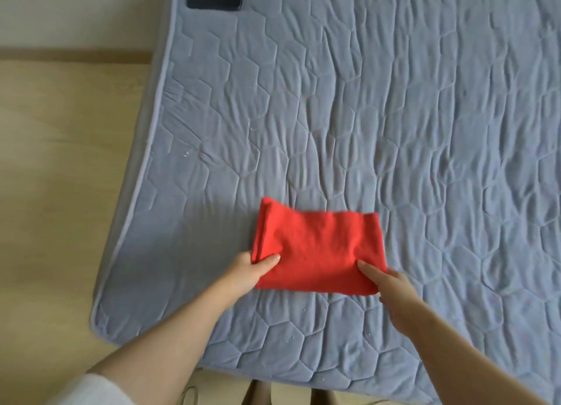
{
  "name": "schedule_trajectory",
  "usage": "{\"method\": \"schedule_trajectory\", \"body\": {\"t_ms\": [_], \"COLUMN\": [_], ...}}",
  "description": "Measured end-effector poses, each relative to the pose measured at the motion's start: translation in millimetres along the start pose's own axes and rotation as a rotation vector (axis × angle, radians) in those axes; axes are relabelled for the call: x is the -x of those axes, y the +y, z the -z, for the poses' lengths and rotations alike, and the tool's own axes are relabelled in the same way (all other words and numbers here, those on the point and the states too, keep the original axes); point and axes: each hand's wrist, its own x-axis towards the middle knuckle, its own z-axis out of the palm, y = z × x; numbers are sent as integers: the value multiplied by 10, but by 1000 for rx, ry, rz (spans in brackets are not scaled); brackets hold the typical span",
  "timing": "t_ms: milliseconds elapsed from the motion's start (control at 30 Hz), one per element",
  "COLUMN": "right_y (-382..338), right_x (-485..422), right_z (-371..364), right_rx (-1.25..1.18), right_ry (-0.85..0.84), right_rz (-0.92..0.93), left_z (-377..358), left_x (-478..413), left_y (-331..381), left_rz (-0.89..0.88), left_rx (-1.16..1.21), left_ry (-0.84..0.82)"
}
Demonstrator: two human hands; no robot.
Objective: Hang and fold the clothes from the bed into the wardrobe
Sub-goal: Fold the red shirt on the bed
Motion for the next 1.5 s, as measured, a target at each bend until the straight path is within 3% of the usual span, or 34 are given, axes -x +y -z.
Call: {"method": "schedule_trajectory", "body": {"t_ms": [200,300,400,500,533,600,633,700,800,967,1033,1167,1200,1267,1333,1367,1500], "right_y": [534,511,431,342,329,355,362,352,419,628,702,761,759,753,770,781,732], "right_x": [-16,-108,-170,-177,-187,-200,-174,-101,-118,-578,-740,-844,-842,-815,-767,-736,-638], "right_z": [-28,-66,-93,-139,-167,-217,-261,-408,-593,-483,-489,-446,-406,-355,-407,-464,-605], "right_rx": [23,-27,-46,-33,77,561,812,1037,1221,1416,1416,1358,1323,1248,1119,1035,523], "right_ry": [-81,-82,-15,47,99,290,376,425,248,85,58,41,48,123,222,249,334], "right_rz": [-131,28,248,325,316,288,327,511,656,464,438,457,467,439,344,316,378], "left_z": [-214,-200,-195,-207,-216,-264,-305,-450,-662,-607,-638,-508,-433,-333,-314,-328,-345], "left_x": [-133,-249,-297,-330,-331,-284,-239,-140,-120,-517,-683,-818,-803,-759,-710,-688,-637], "left_y": [-538,-463,-359,-310,-302,-291,-298,-295,-295,-427,-497,-531,-543,-610,-703,-724,-614], "left_rz": [17,-99,-254,-257,-218,-152,-184,-417,-725,-514,-472,-576,-657,-727,-565,-487,-227], "left_rx": [-117,-43,13,8,-64,-417,-584,-765,-973,-1311,-1378,-1174,-1083,-876,-692,-604,-87], "left_ry": [52,38,142,264,298,463,567,673,553,175,120,33,76,314,505,502,248]}}
